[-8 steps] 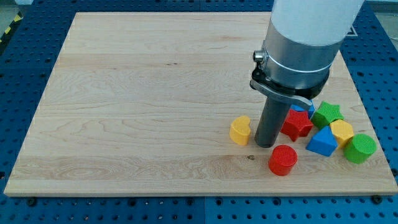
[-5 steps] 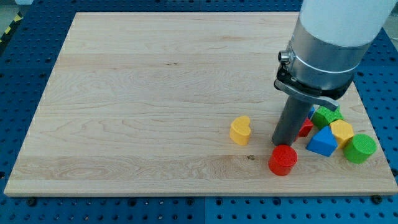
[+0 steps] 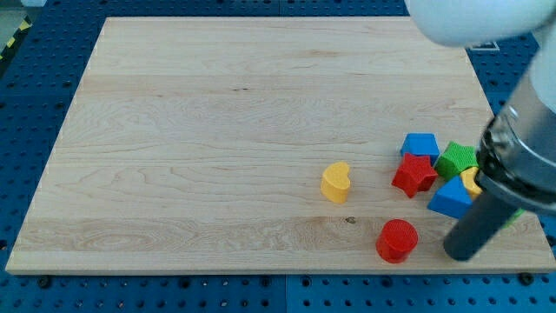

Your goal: Move the red circle to the top left of the yellow heart

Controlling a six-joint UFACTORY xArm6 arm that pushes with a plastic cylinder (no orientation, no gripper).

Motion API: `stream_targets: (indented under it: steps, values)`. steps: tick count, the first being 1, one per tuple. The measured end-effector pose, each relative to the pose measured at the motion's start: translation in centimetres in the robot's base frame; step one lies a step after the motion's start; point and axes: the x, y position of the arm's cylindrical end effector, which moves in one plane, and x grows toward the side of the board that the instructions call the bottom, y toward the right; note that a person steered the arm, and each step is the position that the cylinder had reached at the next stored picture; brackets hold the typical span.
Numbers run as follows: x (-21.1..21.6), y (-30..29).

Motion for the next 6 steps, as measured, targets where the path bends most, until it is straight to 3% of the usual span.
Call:
stream_targets:
  steps: [1,3,6]
  values:
    - [0.1,-0.4]
    - [0.1,-10.2]
    - [0.1,-11.2]
